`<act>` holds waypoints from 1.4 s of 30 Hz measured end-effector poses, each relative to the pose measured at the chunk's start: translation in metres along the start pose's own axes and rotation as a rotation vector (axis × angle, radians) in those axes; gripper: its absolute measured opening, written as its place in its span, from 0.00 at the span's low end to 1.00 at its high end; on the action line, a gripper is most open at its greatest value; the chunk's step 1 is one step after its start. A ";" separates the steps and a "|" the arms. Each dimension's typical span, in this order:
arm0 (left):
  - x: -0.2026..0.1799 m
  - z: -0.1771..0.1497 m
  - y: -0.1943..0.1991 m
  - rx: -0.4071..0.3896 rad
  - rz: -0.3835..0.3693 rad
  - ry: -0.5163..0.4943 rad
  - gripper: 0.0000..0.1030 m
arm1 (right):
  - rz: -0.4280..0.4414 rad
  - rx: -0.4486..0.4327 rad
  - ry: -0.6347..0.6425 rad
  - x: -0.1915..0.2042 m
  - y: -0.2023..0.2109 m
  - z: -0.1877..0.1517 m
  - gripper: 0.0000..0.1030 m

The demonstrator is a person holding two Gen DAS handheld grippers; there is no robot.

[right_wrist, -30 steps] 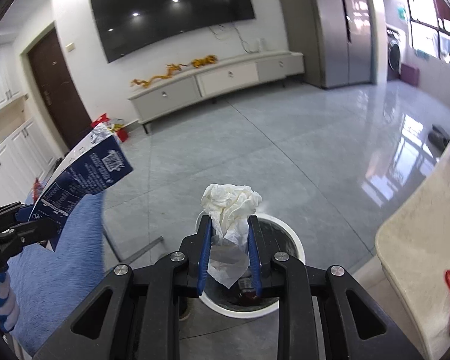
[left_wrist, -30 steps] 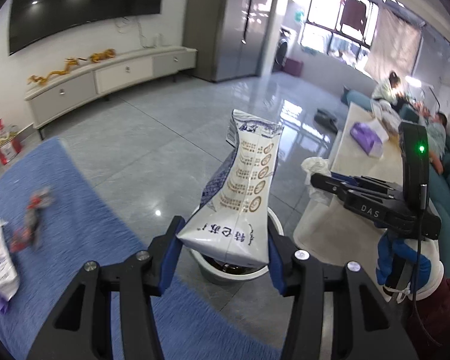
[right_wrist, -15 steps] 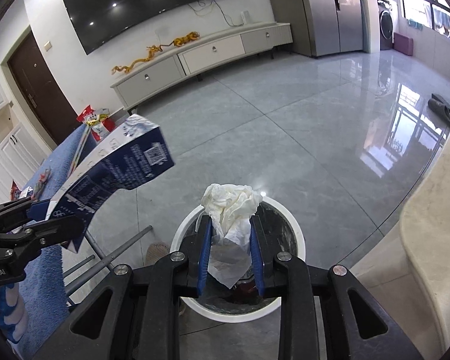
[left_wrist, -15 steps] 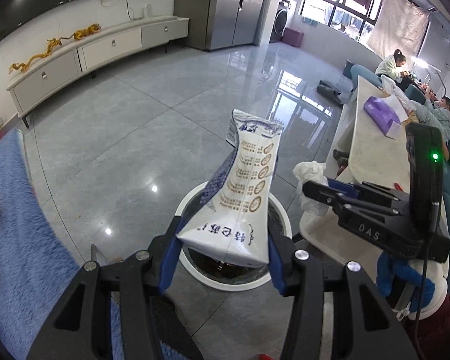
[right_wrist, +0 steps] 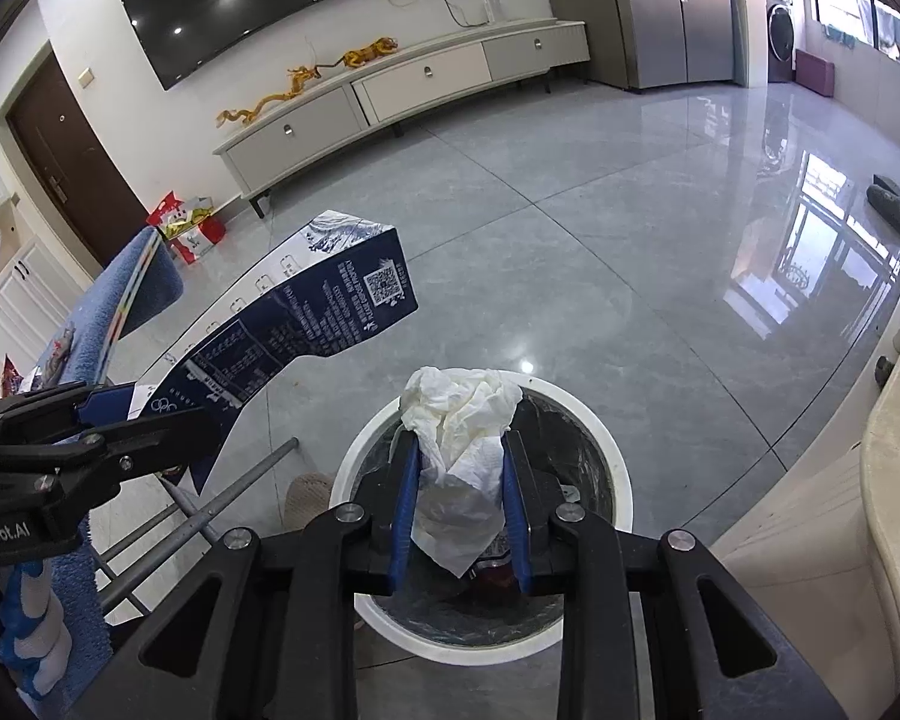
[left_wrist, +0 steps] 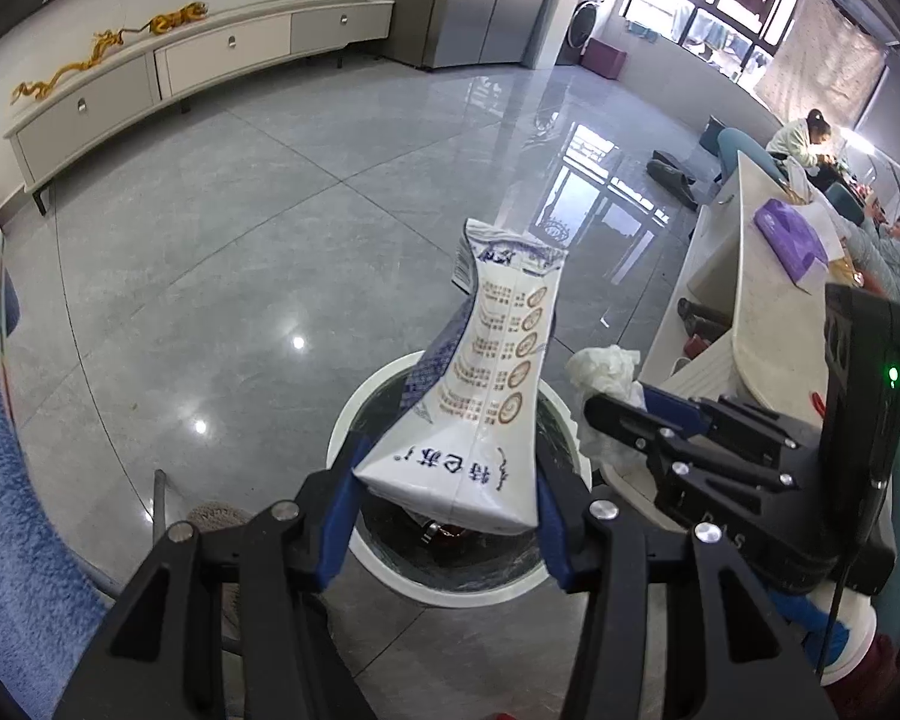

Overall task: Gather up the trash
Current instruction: 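Carry the milk-powder bag and tissue to the trash bin and open both tools, then move both tools back from the trash bin toward the rug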

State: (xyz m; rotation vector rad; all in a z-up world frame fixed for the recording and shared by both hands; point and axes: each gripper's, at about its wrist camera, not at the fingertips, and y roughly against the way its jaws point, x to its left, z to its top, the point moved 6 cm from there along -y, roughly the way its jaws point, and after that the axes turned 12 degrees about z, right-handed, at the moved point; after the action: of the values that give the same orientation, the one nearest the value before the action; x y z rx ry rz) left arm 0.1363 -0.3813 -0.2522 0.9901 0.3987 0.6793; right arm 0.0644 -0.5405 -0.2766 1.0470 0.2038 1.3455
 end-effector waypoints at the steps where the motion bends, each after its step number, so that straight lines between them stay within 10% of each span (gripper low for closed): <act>1: 0.000 0.001 -0.003 0.007 0.000 0.004 0.47 | 0.000 0.003 -0.003 -0.001 -0.002 -0.001 0.26; 15: 0.001 0.004 -0.019 0.054 -0.051 0.052 0.49 | -0.036 0.000 -0.034 -0.010 0.002 -0.003 0.52; 42: 0.044 -0.046 0.177 -0.356 0.272 0.043 0.49 | 0.004 -0.196 0.175 0.104 0.111 0.021 0.74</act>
State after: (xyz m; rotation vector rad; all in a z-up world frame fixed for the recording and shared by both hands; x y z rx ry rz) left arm 0.0809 -0.2564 -0.1224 0.6966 0.1708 0.9813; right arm 0.0309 -0.4758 -0.1417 0.7676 0.1953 1.4307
